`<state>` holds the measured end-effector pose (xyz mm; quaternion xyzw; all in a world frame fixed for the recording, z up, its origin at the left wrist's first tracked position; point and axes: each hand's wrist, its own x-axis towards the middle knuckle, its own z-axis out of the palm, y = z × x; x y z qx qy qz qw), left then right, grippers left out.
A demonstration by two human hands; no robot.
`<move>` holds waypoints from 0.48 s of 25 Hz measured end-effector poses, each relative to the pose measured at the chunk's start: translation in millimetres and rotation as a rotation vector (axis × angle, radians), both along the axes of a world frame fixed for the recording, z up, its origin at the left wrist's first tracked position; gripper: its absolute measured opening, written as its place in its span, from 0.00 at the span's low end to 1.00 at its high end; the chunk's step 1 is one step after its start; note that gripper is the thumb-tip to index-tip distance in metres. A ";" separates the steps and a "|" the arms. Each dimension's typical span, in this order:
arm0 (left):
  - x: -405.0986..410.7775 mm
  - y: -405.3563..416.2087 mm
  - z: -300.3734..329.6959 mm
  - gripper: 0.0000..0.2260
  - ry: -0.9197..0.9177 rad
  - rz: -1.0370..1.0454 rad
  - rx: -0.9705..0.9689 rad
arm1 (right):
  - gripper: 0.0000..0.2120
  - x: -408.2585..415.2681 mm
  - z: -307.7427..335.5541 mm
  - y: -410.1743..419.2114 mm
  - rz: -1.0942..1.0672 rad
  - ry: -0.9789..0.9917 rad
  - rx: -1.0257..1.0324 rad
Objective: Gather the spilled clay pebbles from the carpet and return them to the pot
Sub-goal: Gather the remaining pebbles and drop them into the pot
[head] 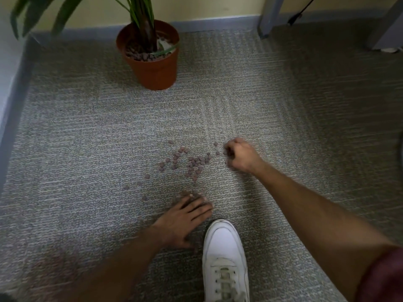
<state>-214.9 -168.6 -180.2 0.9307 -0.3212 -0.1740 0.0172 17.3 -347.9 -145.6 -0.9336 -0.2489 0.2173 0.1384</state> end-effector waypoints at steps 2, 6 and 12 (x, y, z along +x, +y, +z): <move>5.4 -4.9 -2.9 0.44 0.047 0.050 -0.027 | 0.14 -8.1 -2.3 9.7 0.203 -0.013 0.042; 25.3 -4.4 -1.8 0.36 0.039 0.101 -0.052 | 0.13 -17.7 -11.5 12.8 0.183 -0.281 0.140; 50.8 21.7 -1.8 0.33 -0.003 0.492 -0.094 | 0.36 -12.6 -10.5 22.1 0.194 -0.097 -0.142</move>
